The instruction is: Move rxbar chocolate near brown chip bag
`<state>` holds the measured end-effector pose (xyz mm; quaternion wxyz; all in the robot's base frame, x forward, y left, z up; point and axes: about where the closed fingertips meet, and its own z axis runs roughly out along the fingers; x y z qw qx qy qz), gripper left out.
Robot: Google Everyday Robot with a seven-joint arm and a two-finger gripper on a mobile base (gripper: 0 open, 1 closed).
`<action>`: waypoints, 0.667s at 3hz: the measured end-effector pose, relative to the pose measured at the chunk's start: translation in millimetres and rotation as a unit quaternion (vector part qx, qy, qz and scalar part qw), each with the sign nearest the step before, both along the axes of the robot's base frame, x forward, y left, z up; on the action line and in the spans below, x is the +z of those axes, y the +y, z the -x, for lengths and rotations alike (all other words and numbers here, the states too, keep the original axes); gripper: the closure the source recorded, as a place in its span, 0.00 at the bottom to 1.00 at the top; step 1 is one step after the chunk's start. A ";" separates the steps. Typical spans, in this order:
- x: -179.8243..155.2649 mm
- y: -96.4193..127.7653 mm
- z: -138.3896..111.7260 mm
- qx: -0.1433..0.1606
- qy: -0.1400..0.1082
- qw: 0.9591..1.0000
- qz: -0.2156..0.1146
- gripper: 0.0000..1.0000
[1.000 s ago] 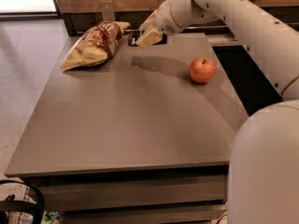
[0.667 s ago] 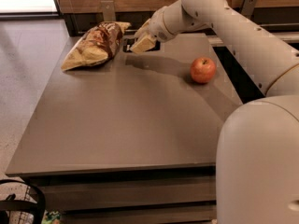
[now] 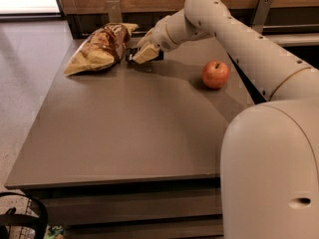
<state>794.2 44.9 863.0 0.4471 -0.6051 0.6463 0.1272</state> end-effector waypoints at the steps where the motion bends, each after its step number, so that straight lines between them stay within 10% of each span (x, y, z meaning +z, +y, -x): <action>1: -3.1 3.7 0.3 0.003 0.002 1.000 0.000 0.54; 2: -6.1 7.7 0.6 0.005 0.004 1.000 0.000 0.22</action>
Offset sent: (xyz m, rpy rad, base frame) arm -0.0002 0.0024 -0.0020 -0.0002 0.0029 0.0034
